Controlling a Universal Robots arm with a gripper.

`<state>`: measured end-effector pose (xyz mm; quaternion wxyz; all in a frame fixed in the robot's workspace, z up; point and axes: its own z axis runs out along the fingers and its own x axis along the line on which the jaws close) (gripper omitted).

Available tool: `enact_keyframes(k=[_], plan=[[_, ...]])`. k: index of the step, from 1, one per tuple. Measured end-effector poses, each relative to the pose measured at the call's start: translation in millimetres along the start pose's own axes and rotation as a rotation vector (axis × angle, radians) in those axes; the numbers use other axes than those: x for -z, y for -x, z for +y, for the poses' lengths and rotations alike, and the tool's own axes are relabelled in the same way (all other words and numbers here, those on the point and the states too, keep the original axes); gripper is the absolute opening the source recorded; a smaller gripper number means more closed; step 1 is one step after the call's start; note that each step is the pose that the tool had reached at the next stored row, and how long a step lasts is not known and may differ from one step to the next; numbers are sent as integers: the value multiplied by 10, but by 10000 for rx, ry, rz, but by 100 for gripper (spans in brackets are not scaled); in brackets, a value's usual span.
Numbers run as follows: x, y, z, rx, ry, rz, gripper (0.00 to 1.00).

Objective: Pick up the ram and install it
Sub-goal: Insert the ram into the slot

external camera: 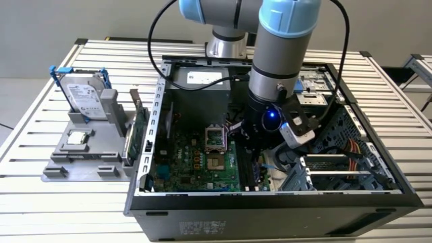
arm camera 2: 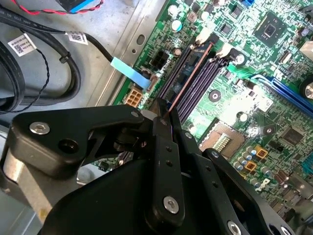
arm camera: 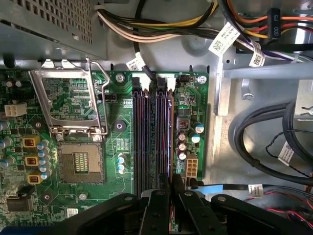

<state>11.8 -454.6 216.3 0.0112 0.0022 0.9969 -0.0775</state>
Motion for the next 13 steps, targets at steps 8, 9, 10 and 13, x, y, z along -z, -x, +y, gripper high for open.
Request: enact_keyframes(k=[8,9,10,13], plan=[[3,10,13,-2,-79,1,0],[3,10,14,-3,-85,1,0],[3,10,14,-4,-88,1,0],[0,10,14,-19,-90,3,0]])
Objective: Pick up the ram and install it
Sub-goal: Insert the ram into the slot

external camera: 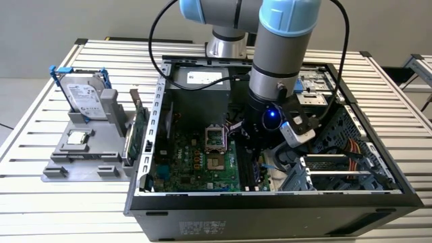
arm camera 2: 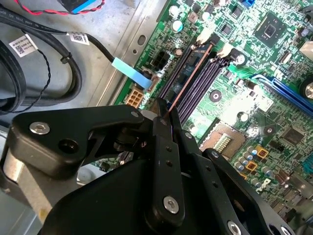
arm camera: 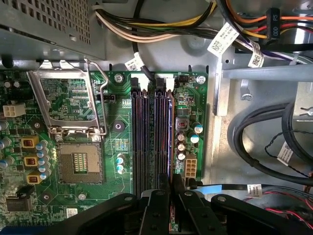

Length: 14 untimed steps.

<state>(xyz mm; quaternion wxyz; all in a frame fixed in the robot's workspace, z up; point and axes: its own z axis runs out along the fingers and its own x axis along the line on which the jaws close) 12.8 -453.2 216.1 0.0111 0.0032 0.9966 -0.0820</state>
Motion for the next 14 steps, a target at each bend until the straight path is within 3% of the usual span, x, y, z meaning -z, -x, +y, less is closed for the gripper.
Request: enact_keyframes(k=[8,14], plan=[[-12,0,17,-31,1,5,0],[-11,1,17,-62,-53,10,0]])
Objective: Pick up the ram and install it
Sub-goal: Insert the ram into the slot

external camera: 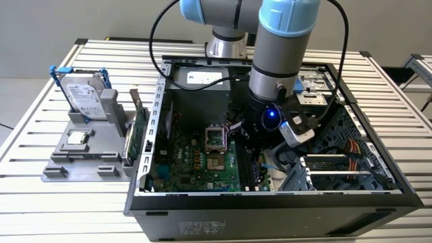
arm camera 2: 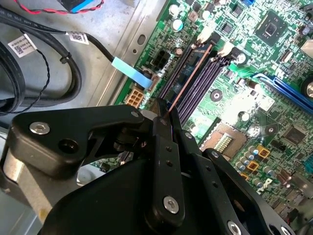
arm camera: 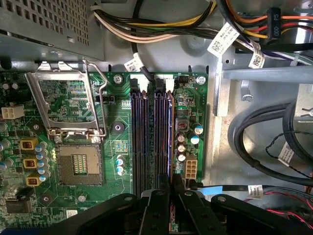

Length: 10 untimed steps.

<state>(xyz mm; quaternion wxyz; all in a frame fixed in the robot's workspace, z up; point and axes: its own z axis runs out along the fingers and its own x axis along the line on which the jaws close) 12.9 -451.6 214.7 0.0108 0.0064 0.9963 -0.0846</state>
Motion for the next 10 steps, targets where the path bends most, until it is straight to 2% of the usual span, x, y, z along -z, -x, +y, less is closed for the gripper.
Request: enact_keyframes(k=[10], plan=[[-17,0,5,-142,-9,25,0]])
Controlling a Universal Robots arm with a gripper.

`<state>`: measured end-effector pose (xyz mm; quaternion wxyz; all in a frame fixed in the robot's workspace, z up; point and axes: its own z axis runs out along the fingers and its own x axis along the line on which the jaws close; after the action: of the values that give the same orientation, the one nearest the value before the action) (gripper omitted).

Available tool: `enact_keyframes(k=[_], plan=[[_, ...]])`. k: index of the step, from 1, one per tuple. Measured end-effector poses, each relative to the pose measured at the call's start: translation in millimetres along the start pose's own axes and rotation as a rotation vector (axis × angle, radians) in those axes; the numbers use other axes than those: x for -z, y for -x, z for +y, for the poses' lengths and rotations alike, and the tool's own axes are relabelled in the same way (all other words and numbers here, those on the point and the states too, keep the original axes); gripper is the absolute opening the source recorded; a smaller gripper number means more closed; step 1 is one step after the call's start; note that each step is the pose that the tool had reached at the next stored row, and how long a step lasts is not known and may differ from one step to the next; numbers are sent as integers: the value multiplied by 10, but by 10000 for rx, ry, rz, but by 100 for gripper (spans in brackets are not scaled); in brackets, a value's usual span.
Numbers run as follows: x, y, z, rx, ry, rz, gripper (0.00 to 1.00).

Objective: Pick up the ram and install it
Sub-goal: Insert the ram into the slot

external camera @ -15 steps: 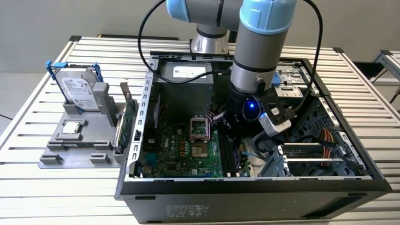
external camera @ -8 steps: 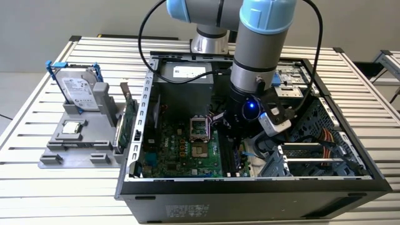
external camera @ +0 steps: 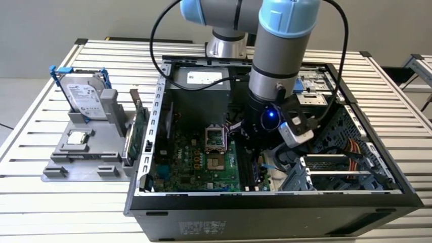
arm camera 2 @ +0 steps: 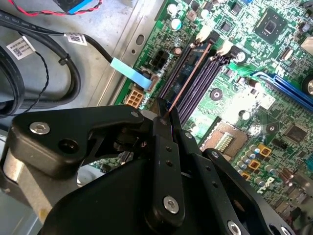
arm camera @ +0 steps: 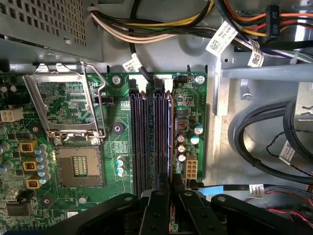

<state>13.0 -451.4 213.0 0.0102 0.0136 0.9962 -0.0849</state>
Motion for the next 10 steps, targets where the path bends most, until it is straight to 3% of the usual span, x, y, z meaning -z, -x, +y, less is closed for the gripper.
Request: enact_keyframes(k=[4,8,10], plan=[[-12,-1,6,-1,-74,-2,0],[-14,-1,6,2,-268,-9,0],[-14,-1,5,4,-306,-8,0]])
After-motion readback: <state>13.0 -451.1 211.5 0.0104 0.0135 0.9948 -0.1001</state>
